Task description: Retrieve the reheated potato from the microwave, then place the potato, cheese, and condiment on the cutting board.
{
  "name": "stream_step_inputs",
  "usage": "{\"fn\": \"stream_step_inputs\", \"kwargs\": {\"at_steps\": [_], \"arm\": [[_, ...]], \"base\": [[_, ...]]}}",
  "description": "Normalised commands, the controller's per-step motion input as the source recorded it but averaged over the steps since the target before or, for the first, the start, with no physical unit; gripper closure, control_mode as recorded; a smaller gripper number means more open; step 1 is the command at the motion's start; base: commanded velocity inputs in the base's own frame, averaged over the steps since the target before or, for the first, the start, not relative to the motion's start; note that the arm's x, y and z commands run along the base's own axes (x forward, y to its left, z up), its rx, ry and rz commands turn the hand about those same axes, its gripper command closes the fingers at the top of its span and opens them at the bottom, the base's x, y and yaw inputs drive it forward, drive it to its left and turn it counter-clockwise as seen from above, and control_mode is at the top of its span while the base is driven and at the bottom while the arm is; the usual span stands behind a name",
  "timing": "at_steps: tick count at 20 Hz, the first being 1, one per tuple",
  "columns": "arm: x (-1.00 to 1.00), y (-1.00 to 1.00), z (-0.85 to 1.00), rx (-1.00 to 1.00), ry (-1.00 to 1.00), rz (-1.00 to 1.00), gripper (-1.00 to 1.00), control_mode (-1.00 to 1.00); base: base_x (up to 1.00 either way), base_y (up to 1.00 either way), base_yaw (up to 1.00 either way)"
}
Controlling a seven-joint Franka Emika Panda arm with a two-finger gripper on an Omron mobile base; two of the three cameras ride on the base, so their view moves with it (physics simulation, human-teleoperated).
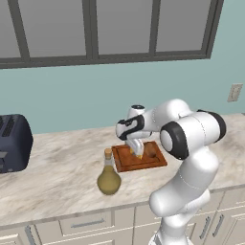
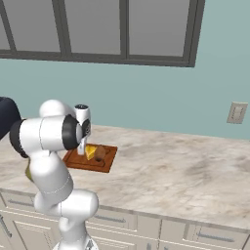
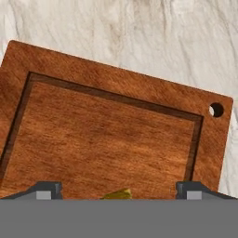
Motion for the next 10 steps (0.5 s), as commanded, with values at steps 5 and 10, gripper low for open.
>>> {"fn": "stream_step_inputs", "kwargs": {"at_steps": [5, 10], "arm": [[-0.14, 0.18, 0.20, 0.00, 0.06, 0.00, -1.00, -1.00], [-0.21, 0.21, 0.22, 0.00, 0.10, 0.00, -1.00, -1.00]], "base": [[0.00, 0.00, 0.00], [0.00, 0.00, 0.00]]}}
